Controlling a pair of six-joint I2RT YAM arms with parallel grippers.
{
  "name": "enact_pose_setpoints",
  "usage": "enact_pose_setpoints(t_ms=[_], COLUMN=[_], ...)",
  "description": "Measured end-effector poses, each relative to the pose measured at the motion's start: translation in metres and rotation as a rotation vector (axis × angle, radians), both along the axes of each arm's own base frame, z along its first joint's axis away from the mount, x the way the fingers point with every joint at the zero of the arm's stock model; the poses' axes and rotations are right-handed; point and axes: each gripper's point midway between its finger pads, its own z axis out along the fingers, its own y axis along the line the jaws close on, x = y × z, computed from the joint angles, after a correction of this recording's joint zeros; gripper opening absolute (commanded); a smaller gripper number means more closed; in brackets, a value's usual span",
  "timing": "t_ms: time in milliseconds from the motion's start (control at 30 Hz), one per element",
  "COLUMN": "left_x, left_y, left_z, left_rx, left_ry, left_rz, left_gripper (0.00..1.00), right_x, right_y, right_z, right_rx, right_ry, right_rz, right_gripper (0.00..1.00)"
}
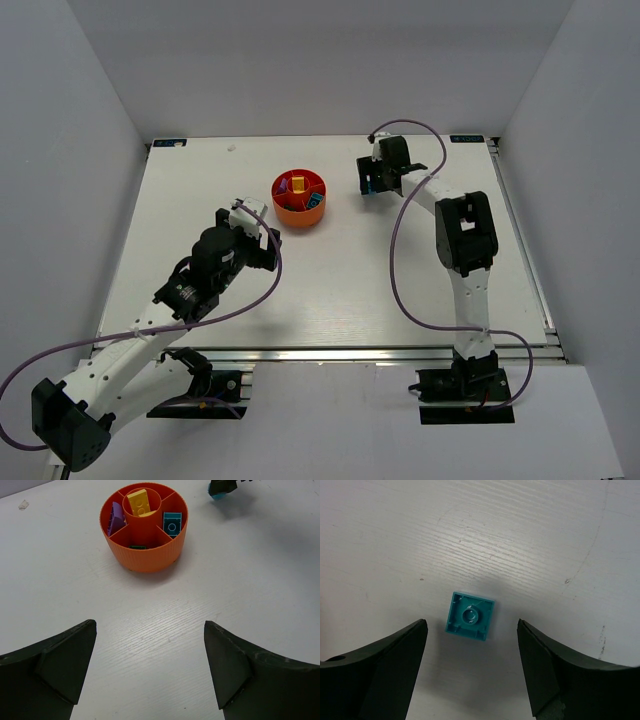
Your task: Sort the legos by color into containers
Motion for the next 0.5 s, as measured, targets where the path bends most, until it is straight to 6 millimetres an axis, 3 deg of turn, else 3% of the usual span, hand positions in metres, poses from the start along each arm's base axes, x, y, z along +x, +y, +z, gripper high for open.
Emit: enact_pose_setpoints(t_ms=[200, 500], left_x=[0.0002, 0.0007], left_y=[0.0004, 0.0015], left_z=[0.0001, 0.0002], left_rx=[0.000, 0.001], left_ry=[-0.001, -0.002], left_rz=[0.003, 0.010], left_gripper=[0.98, 0.98], right_x=[0.0086, 0.0111], right_y=[-0.0001, 0.0007], right_z=[-0.0056, -0.0057], right_rx=[-0.009, -0.010], right_ry=[-0.010, -0.016], right_rz=[-0.016, -0.021], right_gripper=[0.64, 0.55])
